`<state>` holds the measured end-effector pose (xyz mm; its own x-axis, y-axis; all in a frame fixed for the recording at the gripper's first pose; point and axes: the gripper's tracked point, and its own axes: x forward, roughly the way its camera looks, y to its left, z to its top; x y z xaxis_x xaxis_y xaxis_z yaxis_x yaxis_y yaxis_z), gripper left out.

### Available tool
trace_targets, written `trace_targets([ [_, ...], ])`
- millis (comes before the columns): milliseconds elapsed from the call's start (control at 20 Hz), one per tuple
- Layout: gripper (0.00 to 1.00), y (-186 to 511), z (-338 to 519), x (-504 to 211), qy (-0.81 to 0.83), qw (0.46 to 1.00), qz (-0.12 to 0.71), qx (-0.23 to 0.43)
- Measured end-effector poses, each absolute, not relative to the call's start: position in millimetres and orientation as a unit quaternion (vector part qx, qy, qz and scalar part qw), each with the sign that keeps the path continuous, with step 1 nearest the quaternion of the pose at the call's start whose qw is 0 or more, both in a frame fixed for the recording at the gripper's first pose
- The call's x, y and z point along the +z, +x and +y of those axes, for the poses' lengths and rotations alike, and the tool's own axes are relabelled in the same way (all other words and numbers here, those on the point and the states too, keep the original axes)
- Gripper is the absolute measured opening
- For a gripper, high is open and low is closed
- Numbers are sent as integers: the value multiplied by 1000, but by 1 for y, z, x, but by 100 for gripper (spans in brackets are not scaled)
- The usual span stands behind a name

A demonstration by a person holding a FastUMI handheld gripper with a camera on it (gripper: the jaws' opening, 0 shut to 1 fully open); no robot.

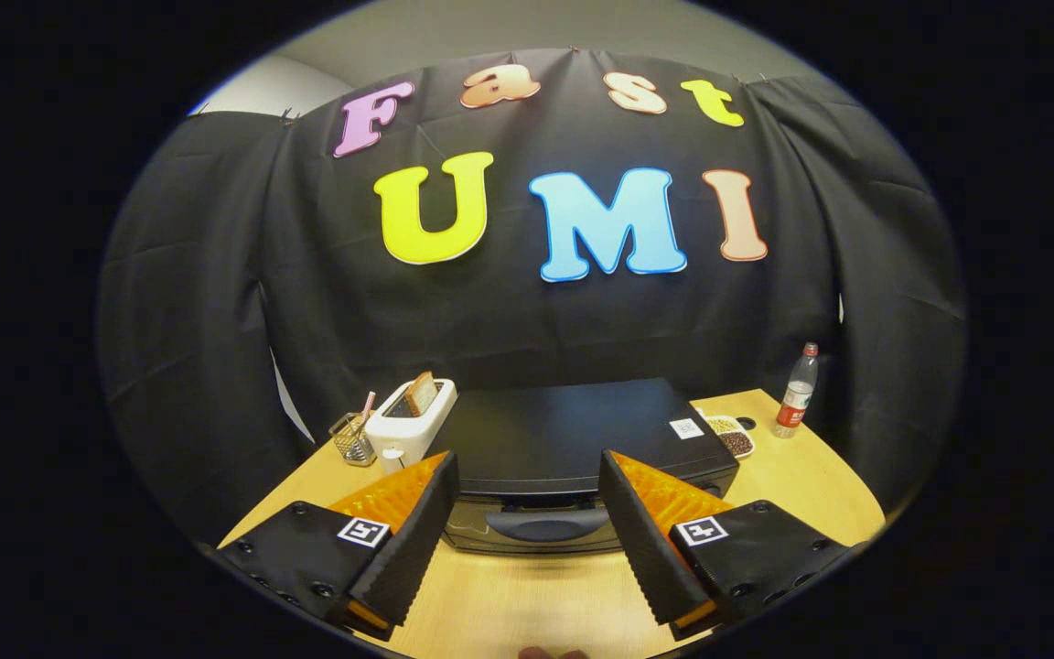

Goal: Open the toaster oven, put the food inside, and close the toaster oven door.

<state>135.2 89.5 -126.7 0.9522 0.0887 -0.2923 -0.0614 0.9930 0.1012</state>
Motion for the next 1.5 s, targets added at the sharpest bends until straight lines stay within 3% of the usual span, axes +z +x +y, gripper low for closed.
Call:
trace_targets([
  [300,98,171,91,-207,39,976,215,20],
  [850,98,170,90,-208,31,980,195,22],
  [1500,96,91,93,-246,28,969,242,47],
])
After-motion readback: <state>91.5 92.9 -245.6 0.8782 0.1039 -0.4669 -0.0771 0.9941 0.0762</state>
